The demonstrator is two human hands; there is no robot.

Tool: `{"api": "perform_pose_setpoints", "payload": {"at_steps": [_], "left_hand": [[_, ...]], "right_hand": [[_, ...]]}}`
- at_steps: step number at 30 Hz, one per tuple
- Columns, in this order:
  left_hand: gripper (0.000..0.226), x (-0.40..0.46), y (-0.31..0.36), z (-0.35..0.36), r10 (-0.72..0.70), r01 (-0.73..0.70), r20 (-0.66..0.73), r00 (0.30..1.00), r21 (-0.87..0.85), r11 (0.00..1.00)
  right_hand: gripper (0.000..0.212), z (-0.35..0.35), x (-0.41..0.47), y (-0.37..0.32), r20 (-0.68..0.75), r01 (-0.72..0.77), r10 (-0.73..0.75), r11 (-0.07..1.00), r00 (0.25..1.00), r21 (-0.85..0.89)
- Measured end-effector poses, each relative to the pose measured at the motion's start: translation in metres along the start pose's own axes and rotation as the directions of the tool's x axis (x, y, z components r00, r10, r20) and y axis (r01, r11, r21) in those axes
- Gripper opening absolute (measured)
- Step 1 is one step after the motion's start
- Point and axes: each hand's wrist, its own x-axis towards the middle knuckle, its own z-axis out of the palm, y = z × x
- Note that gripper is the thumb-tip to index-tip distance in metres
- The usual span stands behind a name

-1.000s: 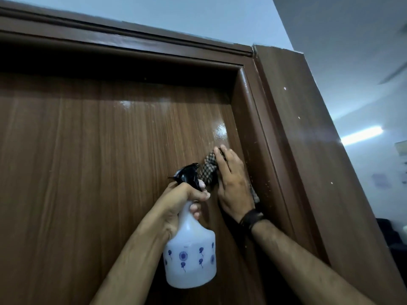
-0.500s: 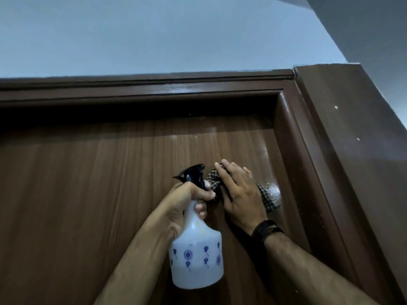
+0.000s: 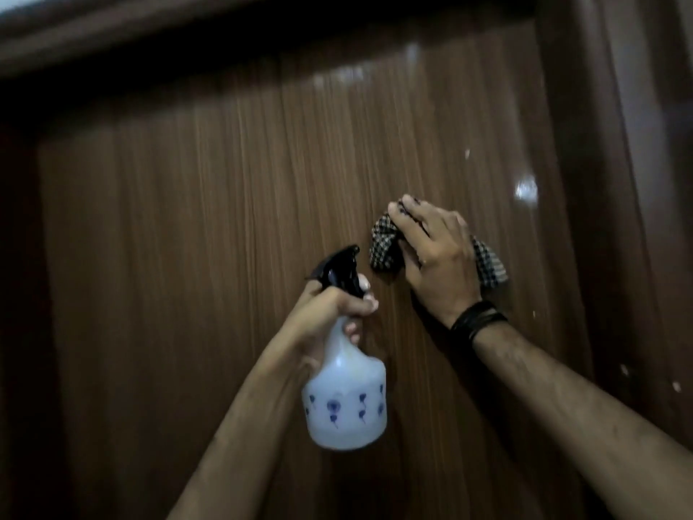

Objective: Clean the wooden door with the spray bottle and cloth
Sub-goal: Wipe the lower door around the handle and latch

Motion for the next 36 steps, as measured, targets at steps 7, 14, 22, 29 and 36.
{"api": "perform_pose_setpoints", "payload": {"at_steps": [7, 14, 22, 29, 36], "left_hand": [[0.027, -0.066, -0.090, -0.001, -0.151, 0.151, -0.031, 0.988, 0.000, 0.989], [0.028, -0.141, -0.190, -0.024, -0.293, 0.296, -0.135, 0.946, 0.003, 0.955], [0.024, -0.218, -0.294, -0.045, -0.429, 0.429, -0.150, 0.891, -0.031, 0.903], [0.016, -0.282, -0.366, -0.037, -0.485, 0.484, -0.107, 0.868, -0.033, 0.874], [0.022, -0.325, -0.413, -0.020, -0.620, 0.596, -0.249, 0.744, -0.172, 0.784]], "right_hand": [[0.048, -0.034, -0.108, -0.033, 0.037, -0.173, 0.172, 0.985, 0.984, 0.021], [0.036, -0.059, -0.196, -0.058, -0.056, -0.341, 0.336, 0.931, 0.940, -0.128], [0.031, -0.099, -0.313, -0.135, 0.100, -0.600, 0.617, 0.785, 0.781, -0.157], [0.029, -0.147, -0.382, -0.194, 0.167, -0.676, 0.729, 0.680, 0.664, -0.283], [0.027, -0.164, -0.423, -0.228, 0.384, -0.629, 0.696, 0.716, 0.607, -0.303]]}}
